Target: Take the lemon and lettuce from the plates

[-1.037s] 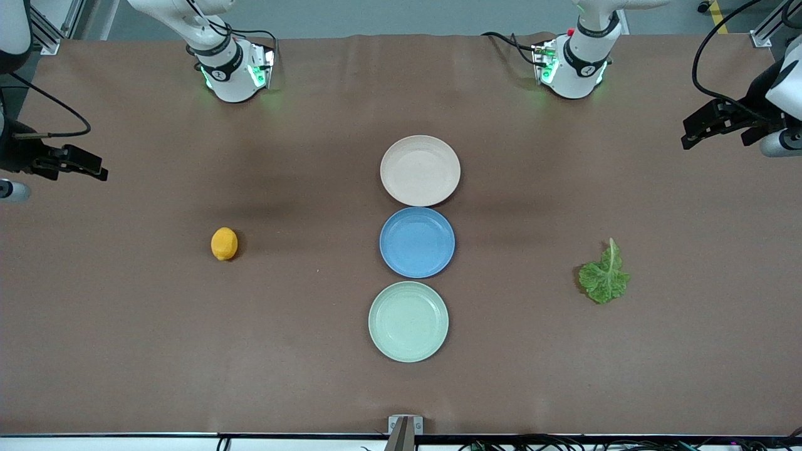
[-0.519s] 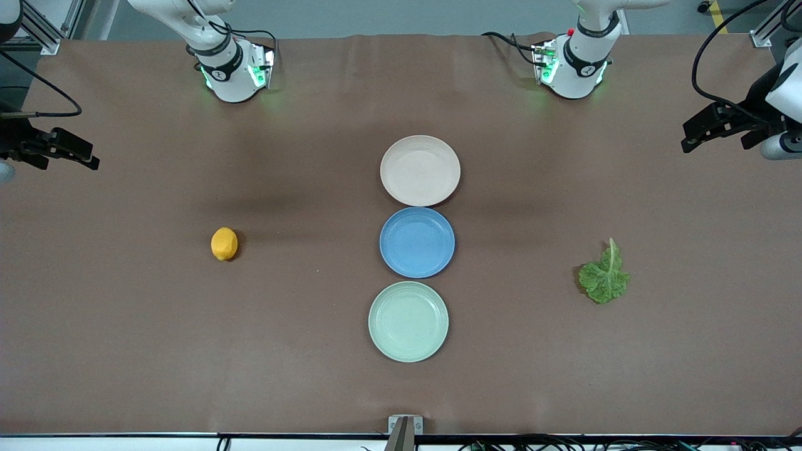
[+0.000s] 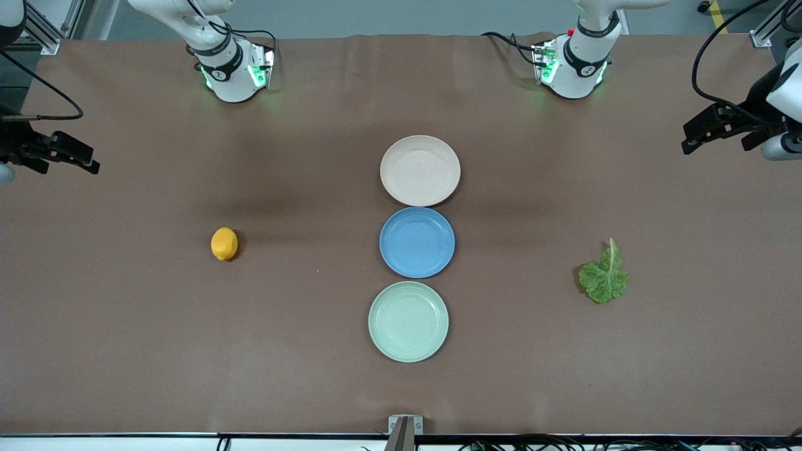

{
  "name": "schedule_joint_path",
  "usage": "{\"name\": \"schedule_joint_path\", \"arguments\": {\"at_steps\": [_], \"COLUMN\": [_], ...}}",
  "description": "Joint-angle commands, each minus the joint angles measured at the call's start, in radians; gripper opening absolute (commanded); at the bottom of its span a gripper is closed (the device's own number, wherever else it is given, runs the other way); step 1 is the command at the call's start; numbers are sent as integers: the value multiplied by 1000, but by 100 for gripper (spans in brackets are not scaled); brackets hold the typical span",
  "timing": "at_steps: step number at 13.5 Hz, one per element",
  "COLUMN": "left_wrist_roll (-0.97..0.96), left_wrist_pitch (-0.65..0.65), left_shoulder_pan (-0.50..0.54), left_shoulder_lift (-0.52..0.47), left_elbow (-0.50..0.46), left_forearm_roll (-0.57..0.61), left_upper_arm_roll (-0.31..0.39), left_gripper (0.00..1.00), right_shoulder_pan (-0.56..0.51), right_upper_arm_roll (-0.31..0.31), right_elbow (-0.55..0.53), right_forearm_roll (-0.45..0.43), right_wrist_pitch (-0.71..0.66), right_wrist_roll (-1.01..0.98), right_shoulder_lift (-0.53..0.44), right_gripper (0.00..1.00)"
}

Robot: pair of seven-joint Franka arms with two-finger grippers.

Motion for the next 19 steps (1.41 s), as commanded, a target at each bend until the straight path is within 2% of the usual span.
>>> {"name": "schedule_joint_path", "arguments": {"at_steps": [1, 19], "left_wrist_roll": [3, 3], "left_wrist_pitch": [4, 4], "left_shoulder_pan": [3, -6], "left_shoulder_lift": [-6, -4], "left_elbow": [3, 5], "left_forearm_roll": [-2, 1], "left_upper_arm_roll": [2, -1], "left_gripper": [100, 100], "right_shoulder_pan": [1, 25], "right_upper_arm_roll": [5, 12], "right_elbow": [-34, -25], "right_forearm_roll": [-13, -11], "right_wrist_pitch": [14, -28], "right_wrist_roll": [-2, 54], "right_shoulder_lift": [-34, -48], "right_gripper": [100, 100]}}
